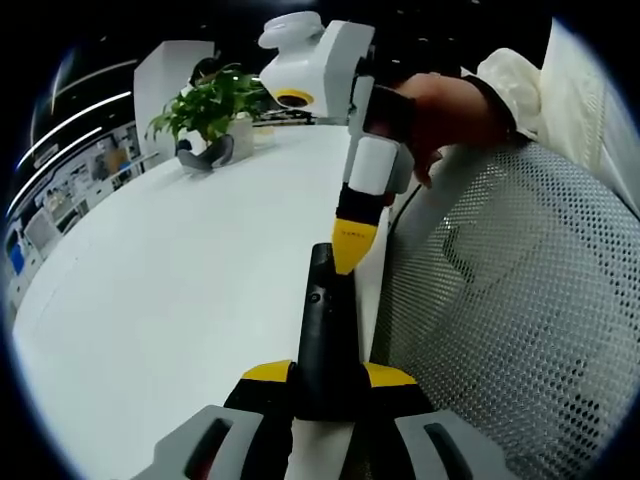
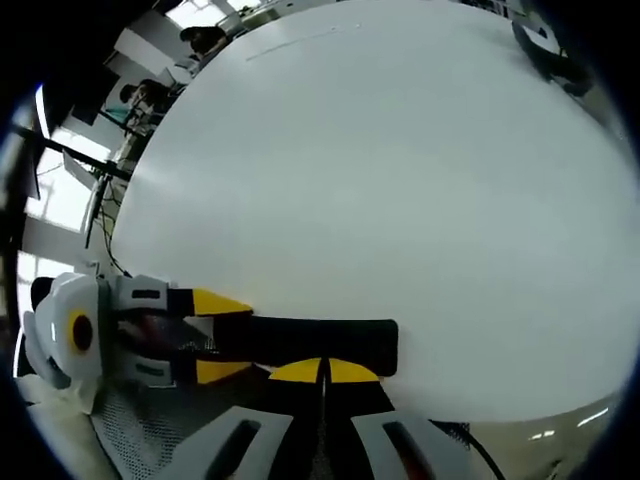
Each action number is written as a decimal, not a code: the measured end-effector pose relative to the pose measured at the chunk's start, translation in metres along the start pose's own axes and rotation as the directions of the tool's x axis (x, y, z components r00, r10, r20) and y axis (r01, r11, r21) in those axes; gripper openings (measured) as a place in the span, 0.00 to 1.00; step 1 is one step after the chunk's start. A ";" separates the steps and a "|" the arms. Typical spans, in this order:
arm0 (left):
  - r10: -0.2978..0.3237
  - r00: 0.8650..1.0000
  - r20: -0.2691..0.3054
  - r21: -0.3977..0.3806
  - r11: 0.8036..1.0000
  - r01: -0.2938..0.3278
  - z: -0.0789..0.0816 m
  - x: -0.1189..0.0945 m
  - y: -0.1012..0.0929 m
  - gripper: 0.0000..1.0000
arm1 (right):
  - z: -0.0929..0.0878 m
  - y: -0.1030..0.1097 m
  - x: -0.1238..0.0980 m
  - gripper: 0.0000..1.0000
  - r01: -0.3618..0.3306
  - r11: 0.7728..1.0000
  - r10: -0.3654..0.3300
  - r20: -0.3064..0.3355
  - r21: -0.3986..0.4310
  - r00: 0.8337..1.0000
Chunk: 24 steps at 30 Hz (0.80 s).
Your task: Press the specified remote control buttons in sequence, fully releasing each button before pressing the next.
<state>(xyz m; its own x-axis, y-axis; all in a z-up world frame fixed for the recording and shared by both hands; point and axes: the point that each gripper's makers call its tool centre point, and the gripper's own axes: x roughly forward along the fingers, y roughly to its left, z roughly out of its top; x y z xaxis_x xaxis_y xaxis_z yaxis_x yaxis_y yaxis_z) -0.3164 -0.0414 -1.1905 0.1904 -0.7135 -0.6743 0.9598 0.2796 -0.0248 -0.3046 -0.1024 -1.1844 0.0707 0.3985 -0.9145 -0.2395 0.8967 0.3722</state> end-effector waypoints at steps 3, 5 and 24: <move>0.000 1.000 0.000 0.000 1.000 0.000 0.000 0.000 0.000 0.25 | -0.002 0.000 -0.001 0.00 -0.001 1.000 0.001 -0.009 0.008 1.000; 0.001 1.000 0.000 0.000 1.000 -0.001 0.000 0.000 0.000 0.25 | -0.002 0.001 -0.001 0.00 -0.003 1.000 0.003 -0.008 0.006 1.000; 0.002 1.000 0.001 0.001 1.000 -0.002 0.000 0.000 -0.001 0.25 | -0.004 0.000 0.003 0.00 0.006 1.000 -0.007 -0.029 -0.029 1.000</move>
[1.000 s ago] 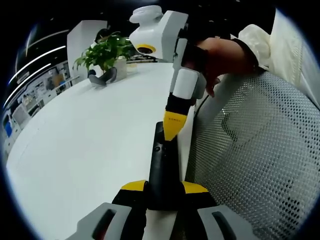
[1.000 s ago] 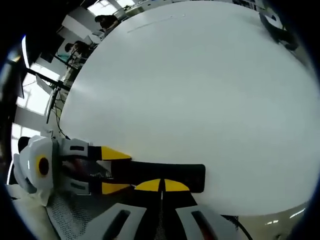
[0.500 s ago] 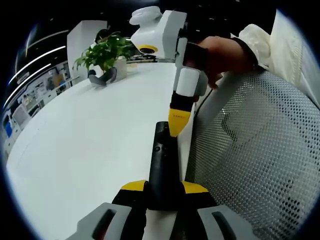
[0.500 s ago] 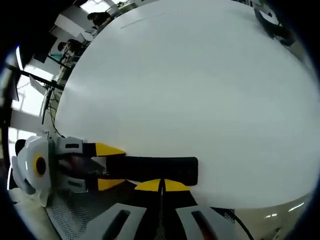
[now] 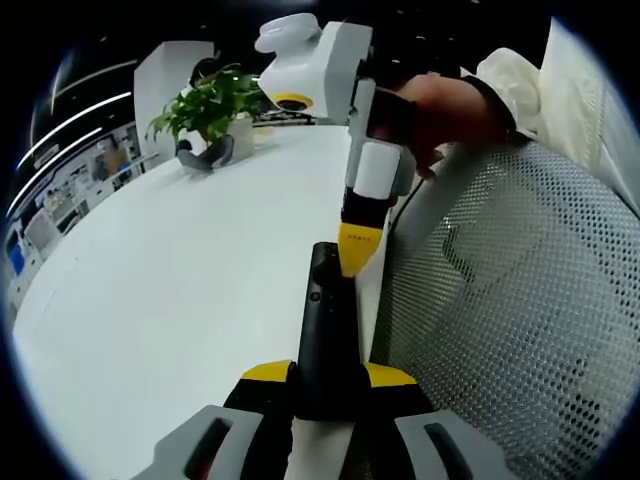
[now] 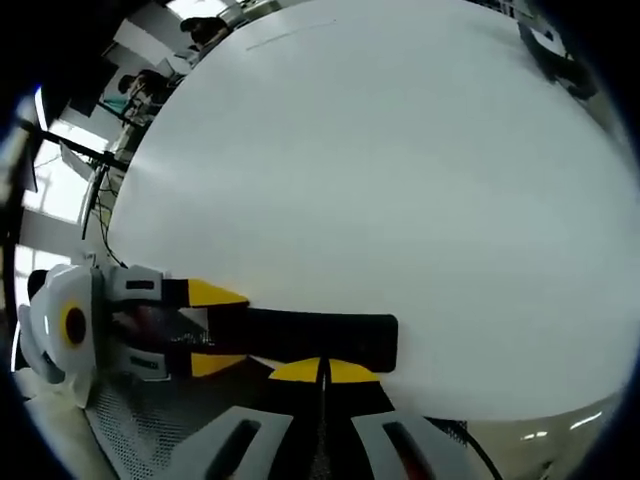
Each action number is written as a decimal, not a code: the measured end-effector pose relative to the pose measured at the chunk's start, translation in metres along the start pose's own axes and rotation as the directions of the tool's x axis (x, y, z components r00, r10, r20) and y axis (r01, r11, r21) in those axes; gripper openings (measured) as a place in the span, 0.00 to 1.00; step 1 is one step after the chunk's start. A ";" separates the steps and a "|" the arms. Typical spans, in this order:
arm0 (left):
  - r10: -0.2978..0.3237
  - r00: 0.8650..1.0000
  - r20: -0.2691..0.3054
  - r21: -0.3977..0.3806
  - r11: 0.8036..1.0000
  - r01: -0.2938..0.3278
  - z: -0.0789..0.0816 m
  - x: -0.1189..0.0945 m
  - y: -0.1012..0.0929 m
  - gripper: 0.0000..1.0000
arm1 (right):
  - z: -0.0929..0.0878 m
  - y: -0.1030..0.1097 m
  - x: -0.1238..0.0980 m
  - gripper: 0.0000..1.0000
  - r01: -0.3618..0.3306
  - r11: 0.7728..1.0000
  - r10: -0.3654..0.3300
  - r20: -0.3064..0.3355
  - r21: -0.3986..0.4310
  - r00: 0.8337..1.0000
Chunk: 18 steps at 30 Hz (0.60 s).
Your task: Press the specified remote control buttons in sequence, fully releasing each button before pressing the next.
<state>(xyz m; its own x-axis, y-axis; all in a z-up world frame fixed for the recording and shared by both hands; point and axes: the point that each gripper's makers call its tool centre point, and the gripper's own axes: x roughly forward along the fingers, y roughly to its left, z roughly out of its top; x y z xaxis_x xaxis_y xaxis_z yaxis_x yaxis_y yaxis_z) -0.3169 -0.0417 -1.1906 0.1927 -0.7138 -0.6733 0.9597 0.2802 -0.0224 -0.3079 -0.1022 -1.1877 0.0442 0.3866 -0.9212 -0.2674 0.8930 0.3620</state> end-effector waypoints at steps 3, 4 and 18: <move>0.001 1.000 0.000 -0.001 1.000 -0.001 0.000 0.000 0.000 0.25 | 0.000 0.000 0.001 0.00 0.011 1.000 -0.011 -0.004 -0.020 1.000; 0.001 1.000 0.000 -0.001 1.000 -0.001 0.000 0.000 0.000 0.25 | 0.000 0.000 0.001 0.00 0.012 1.000 -0.012 -0.005 -0.022 1.000; 0.010 1.000 -0.024 -0.003 1.000 -0.010 -0.004 -0.002 0.002 0.25 | 0.000 0.000 0.000 0.00 -0.002 1.000 0.002 -0.002 0.006 1.000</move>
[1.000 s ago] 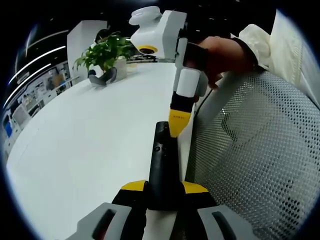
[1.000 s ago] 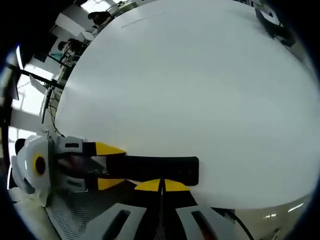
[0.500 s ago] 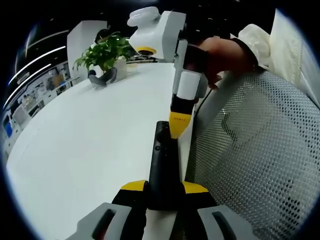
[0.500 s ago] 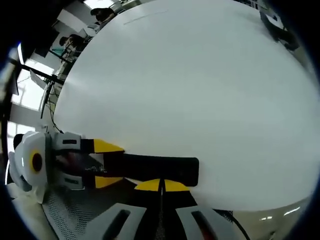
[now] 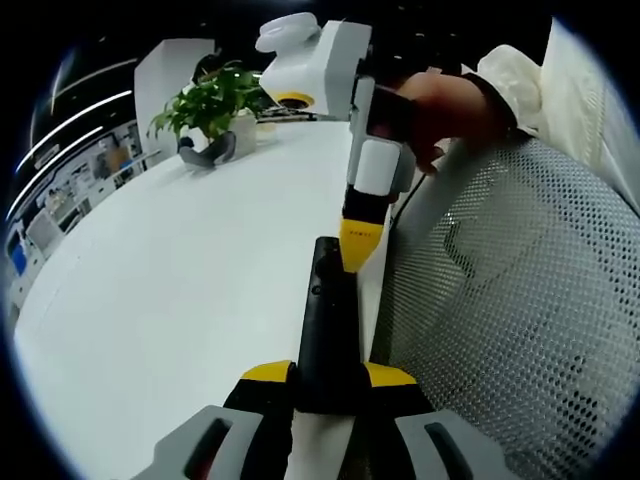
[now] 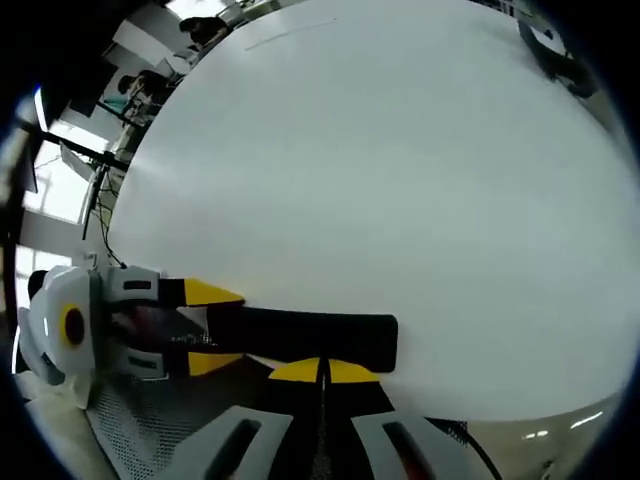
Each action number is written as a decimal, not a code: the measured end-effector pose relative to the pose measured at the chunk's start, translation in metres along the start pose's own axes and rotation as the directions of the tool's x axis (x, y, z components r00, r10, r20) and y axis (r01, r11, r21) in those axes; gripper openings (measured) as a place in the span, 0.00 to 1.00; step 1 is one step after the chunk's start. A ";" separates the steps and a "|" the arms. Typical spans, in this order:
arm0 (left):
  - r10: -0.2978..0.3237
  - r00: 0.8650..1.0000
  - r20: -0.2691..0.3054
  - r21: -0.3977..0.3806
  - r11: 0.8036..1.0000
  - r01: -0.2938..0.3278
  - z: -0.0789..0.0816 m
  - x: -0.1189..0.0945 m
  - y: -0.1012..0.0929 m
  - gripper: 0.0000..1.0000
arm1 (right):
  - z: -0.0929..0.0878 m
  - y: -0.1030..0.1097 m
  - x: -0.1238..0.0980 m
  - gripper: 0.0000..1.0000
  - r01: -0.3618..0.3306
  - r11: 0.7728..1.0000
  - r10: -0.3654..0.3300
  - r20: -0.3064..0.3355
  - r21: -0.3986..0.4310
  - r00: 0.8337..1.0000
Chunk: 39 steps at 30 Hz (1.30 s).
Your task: Press the specified remote control buttons in sequence, fully releasing each button before pressing the next.
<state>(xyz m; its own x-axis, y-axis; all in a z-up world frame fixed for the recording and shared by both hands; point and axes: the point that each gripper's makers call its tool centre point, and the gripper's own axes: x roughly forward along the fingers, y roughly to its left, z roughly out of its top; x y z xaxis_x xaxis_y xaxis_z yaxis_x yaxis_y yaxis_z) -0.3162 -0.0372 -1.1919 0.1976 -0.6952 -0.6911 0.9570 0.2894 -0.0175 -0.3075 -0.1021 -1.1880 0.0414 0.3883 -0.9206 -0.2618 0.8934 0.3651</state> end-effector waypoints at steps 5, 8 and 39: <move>-0.003 1.000 0.004 0.003 1.000 0.003 0.000 0.000 0.000 0.25 | 0.001 -0.001 -0.001 0.00 -0.022 0.999 0.022 0.001 0.038 1.000; -0.005 1.000 0.004 -0.006 1.000 0.005 0.000 0.000 0.000 0.25 | 0.003 -0.001 -0.002 0.00 -0.037 0.997 0.037 0.014 0.068 0.999; -0.016 1.000 0.013 0.031 0.999 0.016 0.003 0.001 -0.004 0.25 | 0.013 0.000 -0.001 0.00 -0.023 0.999 0.021 0.062 0.030 0.998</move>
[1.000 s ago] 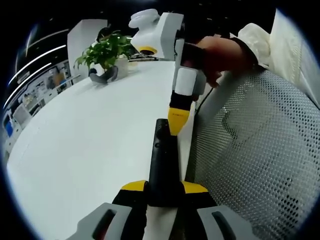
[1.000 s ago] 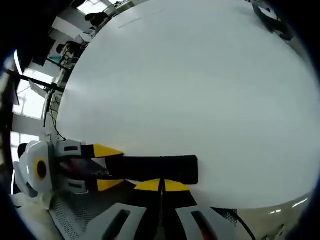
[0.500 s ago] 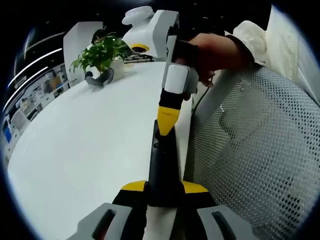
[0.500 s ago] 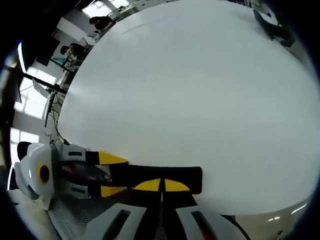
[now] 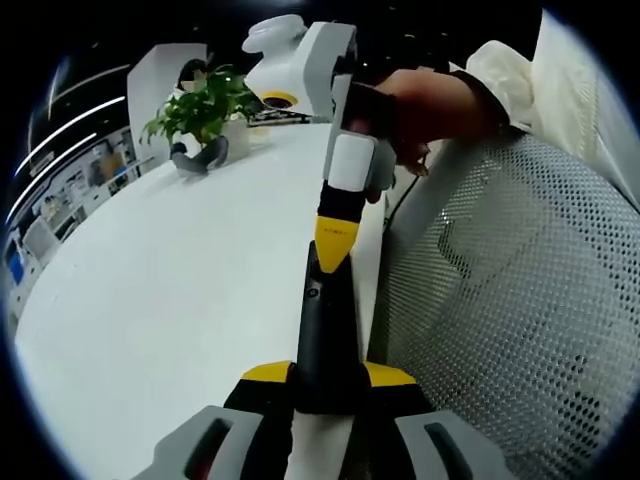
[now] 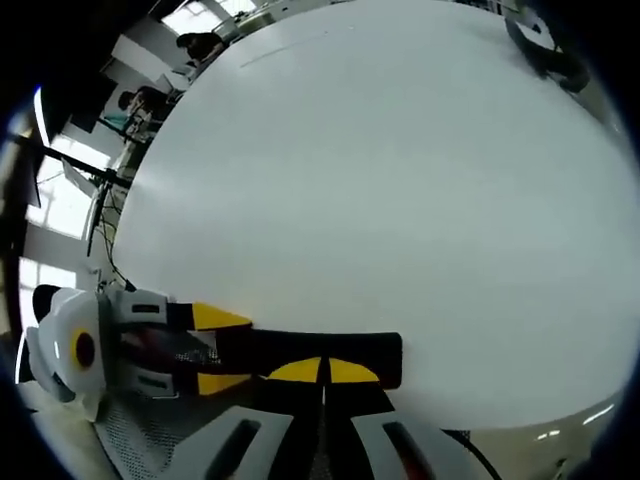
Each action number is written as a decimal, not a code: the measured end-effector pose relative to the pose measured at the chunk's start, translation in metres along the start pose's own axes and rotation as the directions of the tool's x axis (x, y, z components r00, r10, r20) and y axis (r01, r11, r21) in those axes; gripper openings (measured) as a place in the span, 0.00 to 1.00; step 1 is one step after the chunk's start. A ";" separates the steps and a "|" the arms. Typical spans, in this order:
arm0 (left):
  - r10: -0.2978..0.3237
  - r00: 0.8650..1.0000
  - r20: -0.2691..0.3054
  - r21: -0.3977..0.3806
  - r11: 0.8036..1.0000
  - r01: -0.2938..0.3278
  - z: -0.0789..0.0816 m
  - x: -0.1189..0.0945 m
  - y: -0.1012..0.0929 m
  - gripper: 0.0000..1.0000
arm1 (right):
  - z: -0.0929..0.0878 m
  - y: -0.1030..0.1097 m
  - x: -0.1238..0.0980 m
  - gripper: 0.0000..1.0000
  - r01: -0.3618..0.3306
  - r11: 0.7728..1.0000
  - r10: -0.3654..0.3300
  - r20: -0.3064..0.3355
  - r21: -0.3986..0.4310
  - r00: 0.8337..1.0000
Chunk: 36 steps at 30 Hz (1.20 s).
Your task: Press the specified remote control buttons in sequence, fully releasing each button before pressing the next.
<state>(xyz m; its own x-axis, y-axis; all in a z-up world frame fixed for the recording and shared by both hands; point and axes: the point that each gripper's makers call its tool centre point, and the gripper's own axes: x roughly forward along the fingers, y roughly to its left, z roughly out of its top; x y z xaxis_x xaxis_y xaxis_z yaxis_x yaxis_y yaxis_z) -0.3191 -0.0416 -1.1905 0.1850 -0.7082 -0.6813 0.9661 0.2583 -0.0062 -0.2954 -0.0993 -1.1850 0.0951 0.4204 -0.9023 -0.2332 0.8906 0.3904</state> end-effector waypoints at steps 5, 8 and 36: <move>0.002 1.000 0.000 0.001 1.000 -0.002 0.000 0.000 0.000 0.25 | 0.000 0.000 0.000 0.00 0.003 1.000 -0.003 0.001 -0.002 1.000; 0.007 1.000 -0.002 -0.001 1.000 -0.007 0.000 0.000 0.000 0.26 | 0.000 0.000 0.000 0.00 0.009 1.000 -0.008 0.003 -0.009 1.000; 0.000 1.000 -0.008 -0.007 1.000 0.000 0.001 0.001 -0.001 0.24 | 0.001 0.000 -0.002 0.00 0.012 1.000 -0.012 0.002 -0.007 1.000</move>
<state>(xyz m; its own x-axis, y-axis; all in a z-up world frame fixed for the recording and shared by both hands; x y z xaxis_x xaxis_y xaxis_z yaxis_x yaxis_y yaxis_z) -0.3198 -0.0428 -1.1903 0.1835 -0.7032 -0.6869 0.9648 0.2628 -0.0113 -0.2949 -0.0998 -1.1834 0.0997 0.4102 -0.9065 -0.2392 0.8942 0.3783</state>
